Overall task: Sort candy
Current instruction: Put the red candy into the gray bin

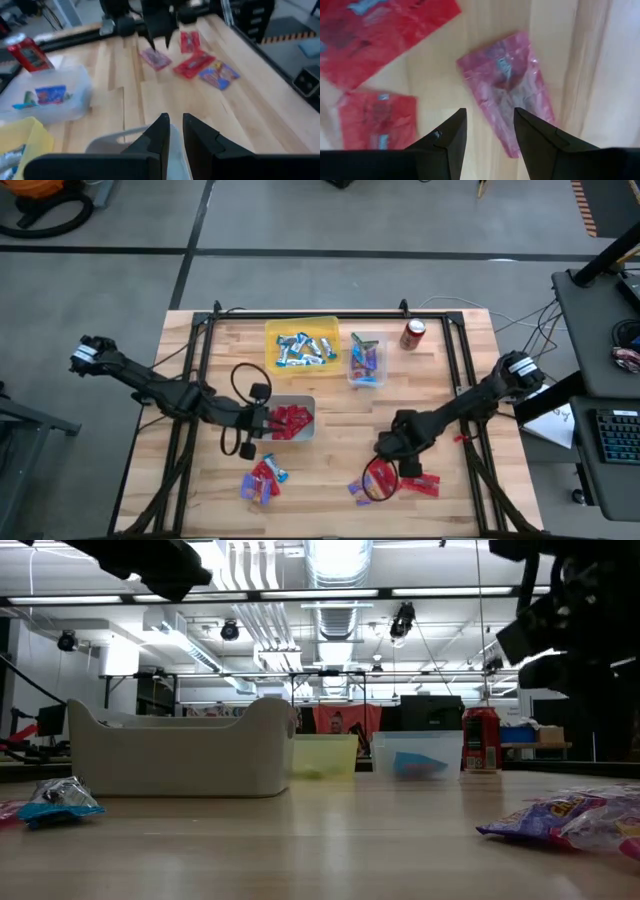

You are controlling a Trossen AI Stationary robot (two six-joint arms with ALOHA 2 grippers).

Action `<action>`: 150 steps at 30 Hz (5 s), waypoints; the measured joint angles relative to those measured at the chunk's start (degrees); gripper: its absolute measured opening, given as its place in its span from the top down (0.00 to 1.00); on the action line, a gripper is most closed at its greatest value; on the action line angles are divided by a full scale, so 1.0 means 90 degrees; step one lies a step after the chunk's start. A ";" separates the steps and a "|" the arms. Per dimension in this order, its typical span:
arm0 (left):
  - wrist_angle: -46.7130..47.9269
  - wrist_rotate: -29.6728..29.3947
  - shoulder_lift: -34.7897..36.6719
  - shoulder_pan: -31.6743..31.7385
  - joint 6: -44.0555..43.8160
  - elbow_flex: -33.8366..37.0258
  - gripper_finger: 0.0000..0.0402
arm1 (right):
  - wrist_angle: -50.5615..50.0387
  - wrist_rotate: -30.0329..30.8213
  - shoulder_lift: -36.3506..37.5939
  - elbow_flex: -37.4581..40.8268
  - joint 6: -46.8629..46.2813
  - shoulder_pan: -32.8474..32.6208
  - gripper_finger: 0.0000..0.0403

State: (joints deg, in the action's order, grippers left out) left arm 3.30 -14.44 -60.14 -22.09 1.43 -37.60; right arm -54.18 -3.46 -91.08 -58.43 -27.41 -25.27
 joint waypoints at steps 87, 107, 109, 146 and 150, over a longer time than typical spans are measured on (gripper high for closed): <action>-0.2035 0.0000 -0.0906 0.0289 0.0282 0.0150 0.91 | 0.5816 0.2734 -0.0326 0.1946 0.0511 -0.0006 0.32; -0.2034 0.0000 -0.0906 0.0289 0.0236 0.0158 0.91 | 0.6556 0.1546 -0.1138 0.1979 0.0784 0.0514 0.95; -0.2034 0.0000 -0.0906 0.0289 0.0219 0.0158 0.91 | 0.6642 0.1532 -0.1029 0.1982 0.0797 0.0516 0.96; -0.5671 0.1385 -0.2010 0.0331 0.1527 0.0194 0.50 | 1.3382 -0.0231 0.0475 0.2434 0.2289 0.0813 0.98; -0.6647 0.1389 -0.2388 0.0432 0.1548 0.0188 0.48 | 1.3389 -0.0361 0.0475 0.2368 0.2323 0.0810 0.98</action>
State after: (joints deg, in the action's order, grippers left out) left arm -56.52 -1.94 -81.63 -18.20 15.35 -35.91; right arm 66.32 -6.71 -86.80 -37.12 -6.50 -17.98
